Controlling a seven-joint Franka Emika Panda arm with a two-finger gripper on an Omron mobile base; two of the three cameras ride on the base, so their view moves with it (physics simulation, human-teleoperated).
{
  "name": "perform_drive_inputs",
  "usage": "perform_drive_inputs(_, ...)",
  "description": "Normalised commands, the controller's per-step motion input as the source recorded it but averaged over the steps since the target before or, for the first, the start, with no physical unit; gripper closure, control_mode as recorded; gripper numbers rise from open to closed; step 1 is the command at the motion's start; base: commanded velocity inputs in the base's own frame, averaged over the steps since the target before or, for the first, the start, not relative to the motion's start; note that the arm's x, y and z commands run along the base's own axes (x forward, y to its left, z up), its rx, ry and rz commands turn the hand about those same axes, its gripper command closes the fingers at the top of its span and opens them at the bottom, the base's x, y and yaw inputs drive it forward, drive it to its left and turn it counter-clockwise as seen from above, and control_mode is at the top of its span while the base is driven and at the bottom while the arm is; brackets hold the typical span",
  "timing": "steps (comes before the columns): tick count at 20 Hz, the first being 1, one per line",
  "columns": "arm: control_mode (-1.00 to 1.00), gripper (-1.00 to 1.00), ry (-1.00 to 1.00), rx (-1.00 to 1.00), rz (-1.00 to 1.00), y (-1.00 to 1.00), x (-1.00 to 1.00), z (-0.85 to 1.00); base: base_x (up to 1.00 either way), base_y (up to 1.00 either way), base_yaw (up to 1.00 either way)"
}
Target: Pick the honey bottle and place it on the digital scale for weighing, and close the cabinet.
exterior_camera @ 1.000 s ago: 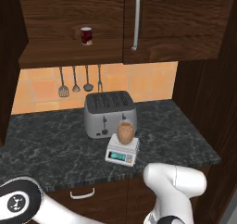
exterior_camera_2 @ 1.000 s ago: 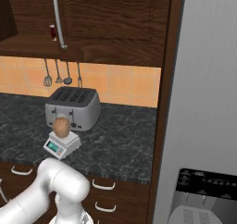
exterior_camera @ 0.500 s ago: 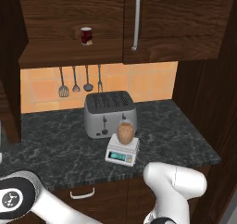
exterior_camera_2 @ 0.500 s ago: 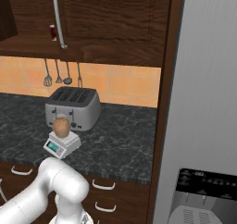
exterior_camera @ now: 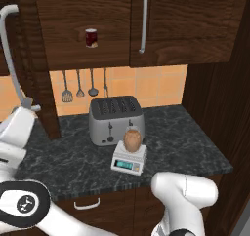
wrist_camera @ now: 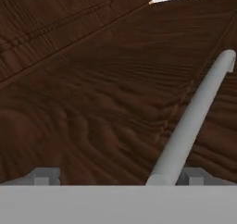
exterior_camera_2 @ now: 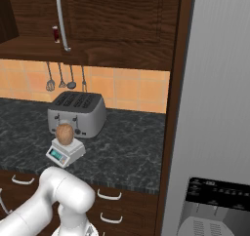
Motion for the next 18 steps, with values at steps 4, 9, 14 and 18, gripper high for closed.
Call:
perform_drive_inputs(4,-1.0,-1.0,0.16,-0.01,-0.39,-0.69,0.91,0.0,0.0,0.0,0.0)
perform_drive_inputs(9,-1.0,-1.0,0.02,0.0,-0.26,-0.54,0.99,0.0,0.0,0.0,0.0)
perform_drive_inputs(14,-1.0,-1.0,0.0,0.0,-0.04,-0.42,1.0,0.0,0.0,0.0,0.0)
perform_drive_inputs(18,-1.0,-1.0,0.04,0.03,0.0,-0.45,1.0,0.0,0.0,0.0,0.0)
